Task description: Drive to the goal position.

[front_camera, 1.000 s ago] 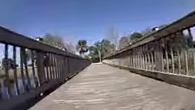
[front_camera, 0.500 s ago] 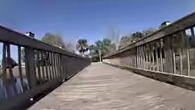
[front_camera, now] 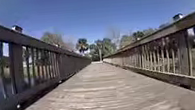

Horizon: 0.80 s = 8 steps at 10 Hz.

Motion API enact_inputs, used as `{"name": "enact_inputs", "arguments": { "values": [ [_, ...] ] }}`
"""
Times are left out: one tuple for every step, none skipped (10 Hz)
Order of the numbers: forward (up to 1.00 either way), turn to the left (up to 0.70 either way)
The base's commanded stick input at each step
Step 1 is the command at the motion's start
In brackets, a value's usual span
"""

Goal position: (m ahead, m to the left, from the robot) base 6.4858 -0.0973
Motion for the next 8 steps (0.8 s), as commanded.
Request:
{"name": "enact_inputs", "arguments": {
  "values": [
    [0.7,0.0],
    [0.7,0.0],
    [0.7,0.0],
    [0.7,0.0],
    [0.7,0.0],
    [0.7,0.0],
    [0.7,0.0],
    [0.7,0.0]
  ]
}}
